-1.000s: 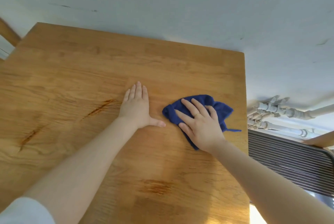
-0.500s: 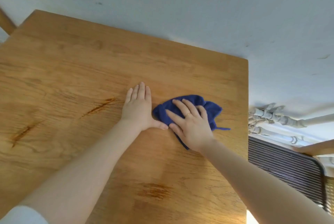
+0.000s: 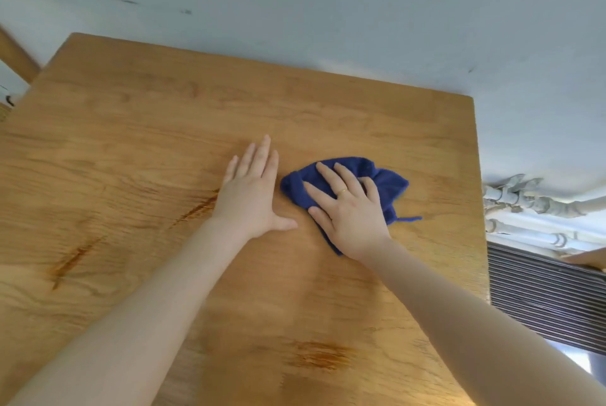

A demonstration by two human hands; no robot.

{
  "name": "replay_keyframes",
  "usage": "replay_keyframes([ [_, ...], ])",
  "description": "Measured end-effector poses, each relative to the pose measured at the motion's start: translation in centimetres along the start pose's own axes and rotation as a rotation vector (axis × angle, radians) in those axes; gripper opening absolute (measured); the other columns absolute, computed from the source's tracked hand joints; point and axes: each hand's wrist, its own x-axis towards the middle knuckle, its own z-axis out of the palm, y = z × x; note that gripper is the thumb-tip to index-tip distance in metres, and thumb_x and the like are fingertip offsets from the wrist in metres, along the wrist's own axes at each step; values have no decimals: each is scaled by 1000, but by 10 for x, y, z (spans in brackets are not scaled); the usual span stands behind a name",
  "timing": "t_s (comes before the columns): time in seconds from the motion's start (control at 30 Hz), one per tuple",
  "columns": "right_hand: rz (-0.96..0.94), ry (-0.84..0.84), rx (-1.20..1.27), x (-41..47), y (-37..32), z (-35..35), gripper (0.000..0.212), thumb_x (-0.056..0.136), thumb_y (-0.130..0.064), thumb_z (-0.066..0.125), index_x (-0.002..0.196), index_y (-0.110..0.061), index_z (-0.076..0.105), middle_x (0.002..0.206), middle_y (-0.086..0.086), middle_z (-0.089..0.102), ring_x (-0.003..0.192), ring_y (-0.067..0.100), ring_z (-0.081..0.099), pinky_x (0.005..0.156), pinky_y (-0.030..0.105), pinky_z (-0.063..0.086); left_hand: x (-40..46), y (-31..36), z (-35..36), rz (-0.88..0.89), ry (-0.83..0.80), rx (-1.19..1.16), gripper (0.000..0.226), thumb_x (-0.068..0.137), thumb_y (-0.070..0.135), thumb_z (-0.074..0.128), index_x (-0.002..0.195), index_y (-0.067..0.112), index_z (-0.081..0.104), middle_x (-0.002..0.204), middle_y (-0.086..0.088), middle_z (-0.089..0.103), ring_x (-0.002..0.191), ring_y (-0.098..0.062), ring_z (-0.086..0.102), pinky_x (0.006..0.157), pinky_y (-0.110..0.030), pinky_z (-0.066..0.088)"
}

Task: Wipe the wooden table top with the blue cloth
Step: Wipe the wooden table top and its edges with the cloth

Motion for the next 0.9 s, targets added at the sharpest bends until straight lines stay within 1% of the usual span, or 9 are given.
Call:
replay_keyframes([
  [0.17, -103, -59, 14, 4, -7, -6, 46, 91, -49, 27, 126, -34, 53, 143, 2, 44, 130, 30, 42, 96, 53, 36, 0, -18, -12, 32, -27, 26, 121, 66, 66, 67, 150, 17, -5, 154, -2, -27, 144, -19, -16, 118, -39, -4],
  [0.27, 8, -79, 17, 45, -2, -10, 50, 92, -53, 21, 135, -37, 42, 152, -1, 29, 139, 26, 24, 104, 50, 22, -2, -35, -7, -8, -57, -8, 125, 64, 69, 67, 150, 16, -8, 154, -4, -28, 144, -18, -17, 118, -38, -4],
  [0.33, 97, -79, -6, 72, -3, -8, 46, 96, -51, 24, 139, -40, 33, 155, -3, 17, 142, 23, 12, 109, 47, 12, -9, -44, -3, -31, -88, -29, 127, 64, 68, 67, 149, 15, -11, 153, -5, -30, 144, -18, -17, 118, -37, -3],
  [0.4, 126, -69, -17, 85, -6, -8, 44, 97, -48, 26, 140, -40, 31, 156, -2, 15, 143, 23, 9, 110, 46, 9, -14, -53, 0, -46, -92, -30, 127, 64, 68, 67, 149, 14, -12, 152, -6, -30, 144, -19, -17, 118, -37, -4],
  [0.47, 125, -54, -12, 77, -13, -4, 45, 96, -49, 26, 139, -39, 34, 155, 0, 19, 142, 25, 13, 109, 48, 11, -19, -62, 0, -61, -101, -23, 129, 63, 68, 67, 149, 14, -13, 152, -6, -30, 144, -19, -18, 118, -37, -4],
  [0.57, -9, 29, 41, 38, -38, 2, 49, 91, -50, 26, 131, -34, 49, 148, 2, 36, 136, 31, 31, 104, 53, 23, -21, -73, -1, -96, -101, 10, 132, 61, 70, 67, 148, 13, -14, 153, -9, -28, 144, -21, -16, 117, -37, -5],
  [0.7, -161, 14, 63, 17, -44, 6, 43, 91, -49, 33, 125, -35, 54, 142, 0, 45, 130, 29, 42, 100, 51, 31, -17, -76, -1, -129, -93, 41, 137, 55, 76, 65, 148, 11, -12, 156, -11, -20, 145, -21, -11, 117, -37, -4],
  [0.8, -26, 39, 56, 53, -31, 3, 46, 90, -51, 31, 127, -34, 53, 144, 0, 42, 132, 29, 38, 102, 52, 27, -15, -79, 2, -127, -105, 43, 139, 53, 79, 62, 148, 9, -12, 156, -11, -18, 145, -21, -9, 117, -35, -4],
  [0.9, 165, -32, 5, 93, -23, -2, 44, 95, -50, 29, 137, -38, 38, 154, -2, 24, 141, 25, 17, 111, 51, 11, -14, -81, 3, -121, -118, 29, 140, 54, 79, 62, 148, 8, -13, 156, -12, -19, 145, -22, -10, 116, -34, -3],
])
